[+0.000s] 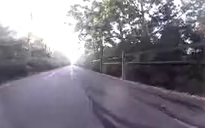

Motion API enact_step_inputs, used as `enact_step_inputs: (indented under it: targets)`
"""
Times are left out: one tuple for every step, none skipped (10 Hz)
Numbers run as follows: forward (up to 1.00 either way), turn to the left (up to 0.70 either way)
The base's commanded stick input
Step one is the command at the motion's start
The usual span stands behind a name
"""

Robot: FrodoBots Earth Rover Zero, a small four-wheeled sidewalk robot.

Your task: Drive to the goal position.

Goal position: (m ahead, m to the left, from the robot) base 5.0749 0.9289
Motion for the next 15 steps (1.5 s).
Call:
enact_step_inputs:
  targets:
    - [1.00,0.40]
    - [1.00,0.36]
    - [1.00,0.18]
    - [1.00,0.05]
    - [1.00,0.00]
    - [1.00,0.00]
    - [1.00,0.00]
    - [1.00,0.00]
    - [1.00,0.00]
    - [1.00,0.00]
    - [1.00,0.00]
    - [1.00,0.00]
    - [1.00,0.00]
    - [1.00,0.00]
    - [1.00,0.00]
